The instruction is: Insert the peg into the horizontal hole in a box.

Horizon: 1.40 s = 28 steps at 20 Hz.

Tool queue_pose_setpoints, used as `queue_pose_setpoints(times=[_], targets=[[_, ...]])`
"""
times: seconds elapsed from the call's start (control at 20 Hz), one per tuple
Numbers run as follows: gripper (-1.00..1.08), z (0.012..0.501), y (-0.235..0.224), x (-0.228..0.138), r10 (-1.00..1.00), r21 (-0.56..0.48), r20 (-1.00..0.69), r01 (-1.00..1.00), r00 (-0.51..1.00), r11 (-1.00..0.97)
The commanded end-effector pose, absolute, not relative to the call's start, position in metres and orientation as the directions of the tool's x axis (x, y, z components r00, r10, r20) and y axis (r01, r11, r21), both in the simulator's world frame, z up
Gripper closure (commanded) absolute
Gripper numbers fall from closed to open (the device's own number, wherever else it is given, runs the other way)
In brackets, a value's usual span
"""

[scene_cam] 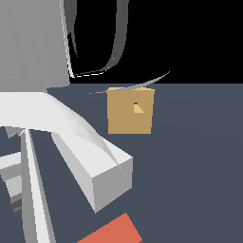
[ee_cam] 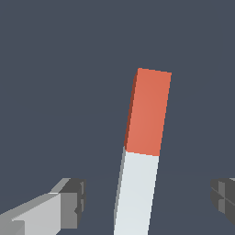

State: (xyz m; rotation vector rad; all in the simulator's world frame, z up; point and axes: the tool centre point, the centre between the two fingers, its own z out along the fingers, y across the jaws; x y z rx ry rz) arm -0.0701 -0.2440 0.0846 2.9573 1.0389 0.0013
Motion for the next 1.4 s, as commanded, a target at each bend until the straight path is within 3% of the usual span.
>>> queue_pose_setpoints(times=[0.0,0.3,1.3,1.35], targets=[[-0.92,0.076,-0.256,-0.085,0.567,0.005,-0.001,0.567,0.823,-0.823],[-0.92,0.067,-0.268,-0.102,0.506,0.001,-0.001,0.506,0.863,-0.863],[-0.92,0.017,-0.267,-0.103,0.505,0.000,0.000,0.505,0.863,-0.863],[1.08,0.017,-0.267,-0.103,0.505,0.000,0.000,0.505,0.863,-0.863]])
